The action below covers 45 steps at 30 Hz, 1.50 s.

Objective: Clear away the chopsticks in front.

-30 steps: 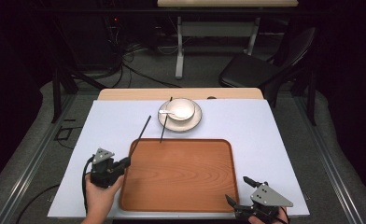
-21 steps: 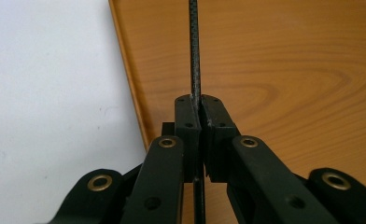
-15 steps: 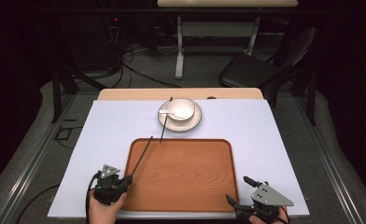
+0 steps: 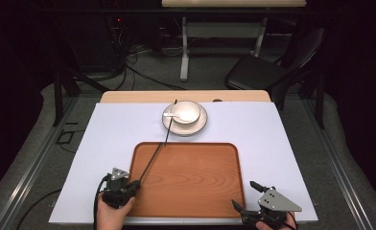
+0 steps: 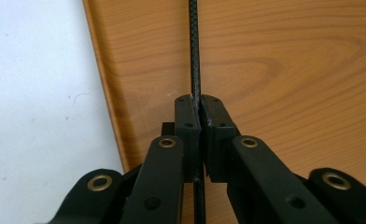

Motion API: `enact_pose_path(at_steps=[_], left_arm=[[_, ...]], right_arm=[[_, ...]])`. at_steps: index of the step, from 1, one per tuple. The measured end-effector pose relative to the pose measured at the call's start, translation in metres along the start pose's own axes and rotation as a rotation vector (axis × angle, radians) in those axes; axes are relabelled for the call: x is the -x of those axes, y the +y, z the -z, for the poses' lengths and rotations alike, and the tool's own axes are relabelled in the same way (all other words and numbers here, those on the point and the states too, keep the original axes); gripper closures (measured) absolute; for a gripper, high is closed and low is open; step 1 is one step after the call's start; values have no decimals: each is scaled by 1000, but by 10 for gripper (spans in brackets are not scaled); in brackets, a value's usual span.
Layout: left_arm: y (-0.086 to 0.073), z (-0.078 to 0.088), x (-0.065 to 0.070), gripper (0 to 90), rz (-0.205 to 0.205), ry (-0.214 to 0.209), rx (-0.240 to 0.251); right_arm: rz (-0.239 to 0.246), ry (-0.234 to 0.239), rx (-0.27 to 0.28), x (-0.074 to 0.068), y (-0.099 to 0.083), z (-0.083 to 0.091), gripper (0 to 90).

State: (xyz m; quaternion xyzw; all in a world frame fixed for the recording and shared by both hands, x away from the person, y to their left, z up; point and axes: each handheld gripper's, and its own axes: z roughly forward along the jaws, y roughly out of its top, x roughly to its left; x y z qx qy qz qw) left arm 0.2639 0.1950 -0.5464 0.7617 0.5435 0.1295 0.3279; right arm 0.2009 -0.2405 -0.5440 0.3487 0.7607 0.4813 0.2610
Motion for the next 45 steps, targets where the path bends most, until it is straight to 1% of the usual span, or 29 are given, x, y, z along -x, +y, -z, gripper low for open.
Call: enact_pose_path(at_steps=[4,5,12,13,18,23,29,34,36,37,38,39,40,41,42,43,45], left_arm=[[-1,-1,2,861,-5,-2,-6],[-1,-1,1,861,-8,-6,-13],[-2,-2,1,860,-6,-8,-15],[-2,-2,2,860,-5,-6,-10],[-3,-1,2,858,-3,-16,-14],[-3,-1,1,844,14,-37,-3],[-3,0,2,840,14,-47,2],[-3,2,4,827,6,-44,17],[-2,3,3,796,-2,-44,22],[-2,4,3,796,-4,-48,30],[-2,4,4,778,-6,-49,45],[-1,5,4,752,-10,-54,55],[-1,5,4,713,-14,-50,67],[0,6,4,679,-21,-55,70],[1,6,4,654,-24,-61,84],[4,8,4,601,-35,-62,99],[8,9,4,565,-39,-58,111]], right_arm=[[0,1,1,0,0,0,149],[0,2,0,-1,0,0,149],[0,4,1,0,0,0,149],[1,4,0,0,0,0,149],[1,5,0,0,0,0,149],[3,6,-1,0,0,1,149],[2,5,0,0,0,1,149],[2,5,1,0,0,1,149],[3,5,1,-1,0,1,149],[4,5,2,-1,0,1,149],[4,5,2,-1,0,1,149],[2,5,1,-1,0,0,149],[1,5,0,-1,0,0,149],[-1,4,0,-1,0,0,149],[-1,4,0,-1,0,0,149],[-1,4,0,-1,0,0,149],[-1,3,-2,-1,0,0,149]])
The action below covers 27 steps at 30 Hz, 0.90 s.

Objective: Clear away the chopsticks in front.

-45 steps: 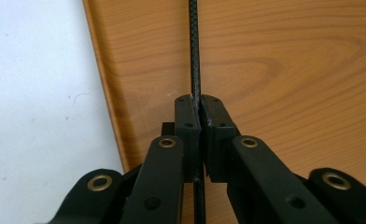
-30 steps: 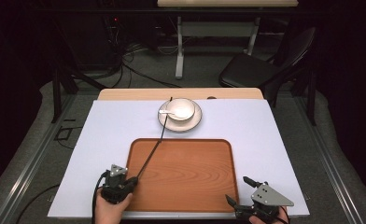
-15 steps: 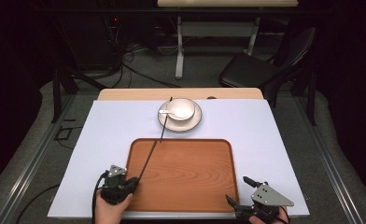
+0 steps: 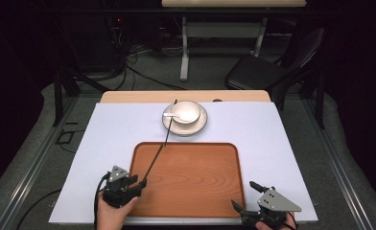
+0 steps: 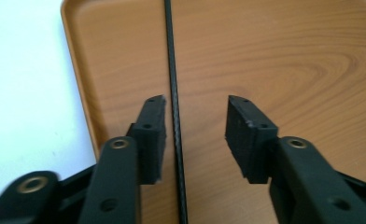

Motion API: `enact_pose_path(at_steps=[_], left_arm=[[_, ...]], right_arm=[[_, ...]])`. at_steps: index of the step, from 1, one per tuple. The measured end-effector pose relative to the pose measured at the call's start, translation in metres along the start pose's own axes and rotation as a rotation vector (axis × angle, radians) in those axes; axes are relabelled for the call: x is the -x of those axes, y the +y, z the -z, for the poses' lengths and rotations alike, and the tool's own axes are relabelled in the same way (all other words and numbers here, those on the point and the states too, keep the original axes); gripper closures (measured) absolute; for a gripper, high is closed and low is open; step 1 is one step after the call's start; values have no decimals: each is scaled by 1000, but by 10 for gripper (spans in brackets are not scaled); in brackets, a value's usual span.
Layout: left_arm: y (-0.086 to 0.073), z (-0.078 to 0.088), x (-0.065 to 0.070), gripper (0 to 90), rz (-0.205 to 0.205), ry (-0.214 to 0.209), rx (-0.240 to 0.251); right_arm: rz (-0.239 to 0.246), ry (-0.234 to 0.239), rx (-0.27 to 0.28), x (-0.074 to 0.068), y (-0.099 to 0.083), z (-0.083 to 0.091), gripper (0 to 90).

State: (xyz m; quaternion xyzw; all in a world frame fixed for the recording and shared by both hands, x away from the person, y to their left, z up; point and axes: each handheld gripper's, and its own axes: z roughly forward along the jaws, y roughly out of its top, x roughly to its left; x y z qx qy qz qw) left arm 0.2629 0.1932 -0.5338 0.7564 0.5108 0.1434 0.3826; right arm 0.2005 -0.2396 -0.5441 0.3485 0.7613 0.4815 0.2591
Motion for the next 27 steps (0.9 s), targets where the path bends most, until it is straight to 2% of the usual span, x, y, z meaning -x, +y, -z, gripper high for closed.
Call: enact_pose_path(at_steps=[5,8,12,15,17,18,19,21,27], left_arm=[[10,3,-3,523,-6,-4,7],[25,6,-6,515,-22,3,25],[37,8,-7,514,-22,1,46],[55,9,-9,514,-31,-4,74],[59,9,-10,514,-27,-8,80],[67,8,-11,514,-29,-7,89],[67,8,-11,515,-29,-7,89],[78,7,-11,515,-41,1,98],[94,3,-13,512,-34,-1,107]], right_arm=[[0,1,-1,0,0,0,149],[-2,-1,0,0,0,0,149],[-2,-1,-1,1,0,0,149],[-1,-2,-1,1,0,0,149],[-2,-2,-1,1,0,0,149],[-2,-1,-1,1,0,0,149],[-2,-1,-1,1,0,0,149],[-2,-1,-2,1,0,0,149],[-1,0,-1,1,0,0,149]])
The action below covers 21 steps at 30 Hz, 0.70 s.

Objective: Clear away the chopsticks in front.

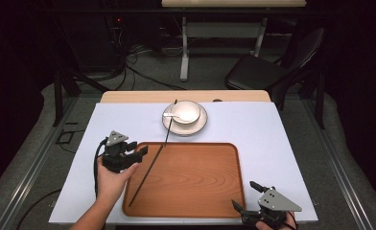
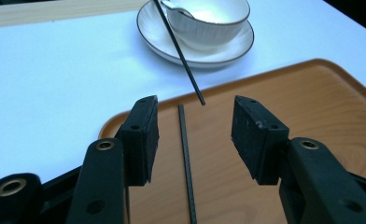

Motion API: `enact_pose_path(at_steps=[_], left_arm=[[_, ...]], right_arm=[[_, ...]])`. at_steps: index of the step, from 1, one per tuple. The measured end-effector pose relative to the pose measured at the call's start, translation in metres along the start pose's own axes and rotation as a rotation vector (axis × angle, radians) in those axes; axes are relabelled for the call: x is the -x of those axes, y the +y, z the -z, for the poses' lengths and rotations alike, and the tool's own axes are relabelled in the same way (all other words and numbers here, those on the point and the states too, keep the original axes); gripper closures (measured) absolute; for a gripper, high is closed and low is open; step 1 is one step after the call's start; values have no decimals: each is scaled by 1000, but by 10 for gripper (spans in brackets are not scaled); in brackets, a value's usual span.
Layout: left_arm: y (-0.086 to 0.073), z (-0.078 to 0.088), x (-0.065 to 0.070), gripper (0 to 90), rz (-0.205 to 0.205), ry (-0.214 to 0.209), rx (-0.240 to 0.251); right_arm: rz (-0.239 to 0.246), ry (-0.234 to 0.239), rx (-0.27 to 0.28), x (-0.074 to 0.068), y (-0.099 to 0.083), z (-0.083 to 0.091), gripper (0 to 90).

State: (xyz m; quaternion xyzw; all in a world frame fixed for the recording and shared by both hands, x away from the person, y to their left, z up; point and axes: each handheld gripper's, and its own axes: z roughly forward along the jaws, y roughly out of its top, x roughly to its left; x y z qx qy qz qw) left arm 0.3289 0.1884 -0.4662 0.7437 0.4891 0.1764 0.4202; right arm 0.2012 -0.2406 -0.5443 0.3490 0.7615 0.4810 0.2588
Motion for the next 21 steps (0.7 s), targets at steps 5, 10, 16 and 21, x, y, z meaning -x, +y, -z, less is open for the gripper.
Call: enact_pose_path(at_steps=[5,10,16,21], left_arm=[[15,-8,-3,495,2,16,-8],[28,-14,-6,447,-5,70,-4],[43,-25,-5,431,-17,100,-9],[51,-36,-2,421,-16,119,-18]], right_arm=[[-4,2,-1,0,0,0,149],[-7,3,-2,0,0,-1,149],[-2,4,-3,0,0,-1,149],[-4,5,-3,0,0,-1,149]])
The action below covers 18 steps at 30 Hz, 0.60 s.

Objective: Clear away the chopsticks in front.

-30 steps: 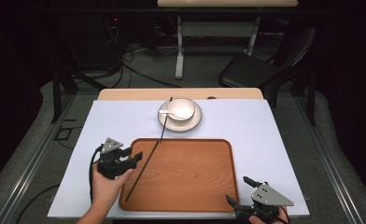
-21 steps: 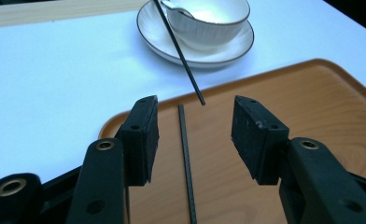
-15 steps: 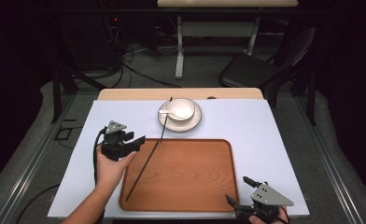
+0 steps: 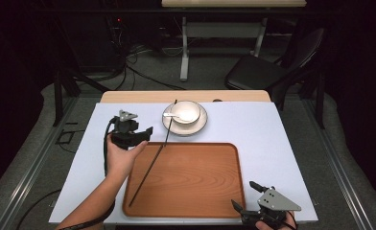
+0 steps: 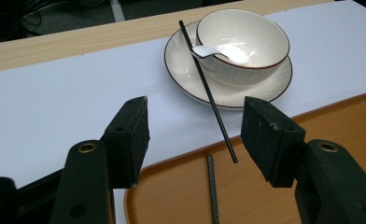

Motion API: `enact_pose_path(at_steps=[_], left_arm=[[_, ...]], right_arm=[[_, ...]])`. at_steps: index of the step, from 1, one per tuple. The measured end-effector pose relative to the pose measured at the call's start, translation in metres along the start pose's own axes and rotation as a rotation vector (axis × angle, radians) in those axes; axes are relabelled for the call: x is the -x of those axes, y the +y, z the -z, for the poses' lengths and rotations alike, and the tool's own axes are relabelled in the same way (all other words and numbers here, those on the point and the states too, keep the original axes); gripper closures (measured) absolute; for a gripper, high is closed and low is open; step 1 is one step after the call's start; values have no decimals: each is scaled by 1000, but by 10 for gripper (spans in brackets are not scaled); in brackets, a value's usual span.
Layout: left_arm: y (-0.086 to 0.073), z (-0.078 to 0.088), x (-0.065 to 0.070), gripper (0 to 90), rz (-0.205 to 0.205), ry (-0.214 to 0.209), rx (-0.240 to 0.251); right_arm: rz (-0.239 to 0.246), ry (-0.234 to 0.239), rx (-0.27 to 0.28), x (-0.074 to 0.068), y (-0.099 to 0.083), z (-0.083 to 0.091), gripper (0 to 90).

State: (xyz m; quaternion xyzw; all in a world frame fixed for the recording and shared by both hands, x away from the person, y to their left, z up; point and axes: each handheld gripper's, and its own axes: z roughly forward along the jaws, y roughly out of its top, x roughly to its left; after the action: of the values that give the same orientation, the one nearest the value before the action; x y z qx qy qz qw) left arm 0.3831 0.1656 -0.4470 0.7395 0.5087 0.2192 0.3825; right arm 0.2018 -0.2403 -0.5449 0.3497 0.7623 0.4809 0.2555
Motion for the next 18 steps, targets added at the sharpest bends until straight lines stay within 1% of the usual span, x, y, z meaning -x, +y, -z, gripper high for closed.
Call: enact_pose_path(at_steps=[2,3,9,11,12,13,14,15,16,17,18], left_arm=[[4,-6,2,418,9,-6,-8],[4,-6,2,415,9,-6,-8],[11,-18,6,415,3,6,-16],[13,-27,9,420,10,-9,-15],[13,-27,9,422,10,-9,-15],[13,-30,9,422,15,-13,-17],[14,-35,10,424,26,-21,-22],[14,-39,10,430,48,-34,-21],[13,-49,11,443,83,-52,-28],[13,-49,11,447,83,-52,-28],[12,-53,11,447,92,-57,-34]], right_arm=[[1,0,0,0,0,0,149],[1,0,0,0,0,0,149],[-2,0,2,0,0,0,149],[0,1,2,0,0,0,149],[0,1,2,0,0,0,149],[-1,1,2,0,0,0,149],[0,1,2,0,0,0,149],[0,2,2,0,0,0,149],[4,1,4,1,0,1,149],[4,1,4,1,0,1,149],[5,1,4,1,0,1,149]])
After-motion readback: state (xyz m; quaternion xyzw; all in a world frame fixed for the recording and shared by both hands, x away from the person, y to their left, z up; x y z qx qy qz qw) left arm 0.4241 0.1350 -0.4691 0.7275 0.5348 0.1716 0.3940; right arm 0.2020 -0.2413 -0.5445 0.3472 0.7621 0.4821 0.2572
